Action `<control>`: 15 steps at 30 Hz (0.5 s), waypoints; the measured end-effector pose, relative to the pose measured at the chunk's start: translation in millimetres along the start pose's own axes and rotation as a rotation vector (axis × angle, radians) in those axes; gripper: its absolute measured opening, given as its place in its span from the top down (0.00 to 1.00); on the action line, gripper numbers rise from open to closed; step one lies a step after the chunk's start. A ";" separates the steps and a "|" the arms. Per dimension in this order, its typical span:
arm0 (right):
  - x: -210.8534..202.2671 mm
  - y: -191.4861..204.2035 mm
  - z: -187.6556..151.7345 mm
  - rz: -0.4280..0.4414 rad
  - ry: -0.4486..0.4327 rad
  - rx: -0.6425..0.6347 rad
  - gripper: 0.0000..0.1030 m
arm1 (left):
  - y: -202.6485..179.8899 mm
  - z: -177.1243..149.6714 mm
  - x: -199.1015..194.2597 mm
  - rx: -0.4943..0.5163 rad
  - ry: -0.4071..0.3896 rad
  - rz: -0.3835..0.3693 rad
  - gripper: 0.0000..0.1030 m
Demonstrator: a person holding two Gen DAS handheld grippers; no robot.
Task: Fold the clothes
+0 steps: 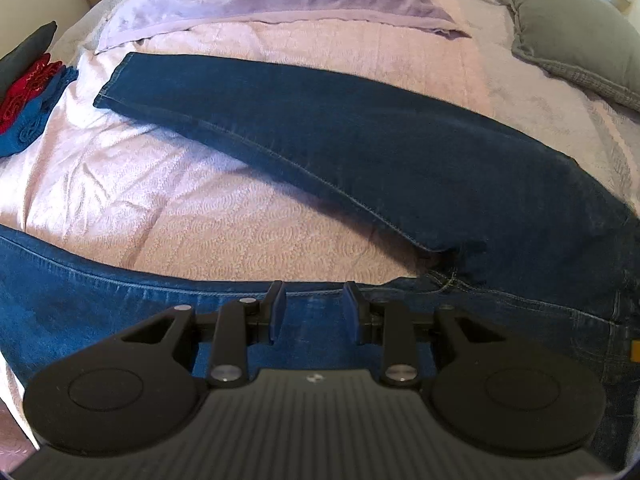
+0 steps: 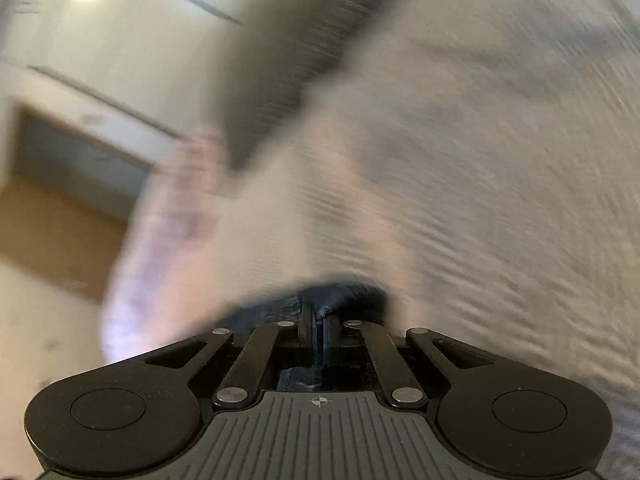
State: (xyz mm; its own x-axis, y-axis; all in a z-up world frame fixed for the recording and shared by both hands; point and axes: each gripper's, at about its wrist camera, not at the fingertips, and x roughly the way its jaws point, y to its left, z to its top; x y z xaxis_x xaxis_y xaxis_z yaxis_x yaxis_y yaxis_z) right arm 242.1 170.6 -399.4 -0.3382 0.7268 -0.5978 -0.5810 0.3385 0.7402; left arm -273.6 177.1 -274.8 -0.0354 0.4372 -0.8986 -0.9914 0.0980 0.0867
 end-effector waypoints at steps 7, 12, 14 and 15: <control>-17.4 17.4 5.8 -0.010 -0.002 -0.010 0.78 | 5.4 -9.5 7.1 -0.015 0.024 -0.016 0.73; -33.3 11.5 -0.5 -0.093 0.027 -0.018 0.71 | 3.2 -10.8 8.2 0.007 0.024 -0.027 0.73; -54.4 15.1 -12.6 -0.092 0.029 -0.011 0.68 | 6.5 -12.4 5.7 0.019 0.018 -0.025 0.73; -67.0 18.2 -23.9 -0.097 0.045 -0.025 0.65 | 8.8 -12.8 5.4 0.022 0.024 -0.021 0.74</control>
State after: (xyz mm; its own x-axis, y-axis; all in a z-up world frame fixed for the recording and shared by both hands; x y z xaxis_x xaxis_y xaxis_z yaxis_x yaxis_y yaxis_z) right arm 236.5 113.8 -353.2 -0.3119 0.6636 -0.6800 -0.6308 0.3906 0.6705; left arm -284.1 168.9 -284.4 -0.0182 0.4138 -0.9102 -0.9890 0.1261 0.0771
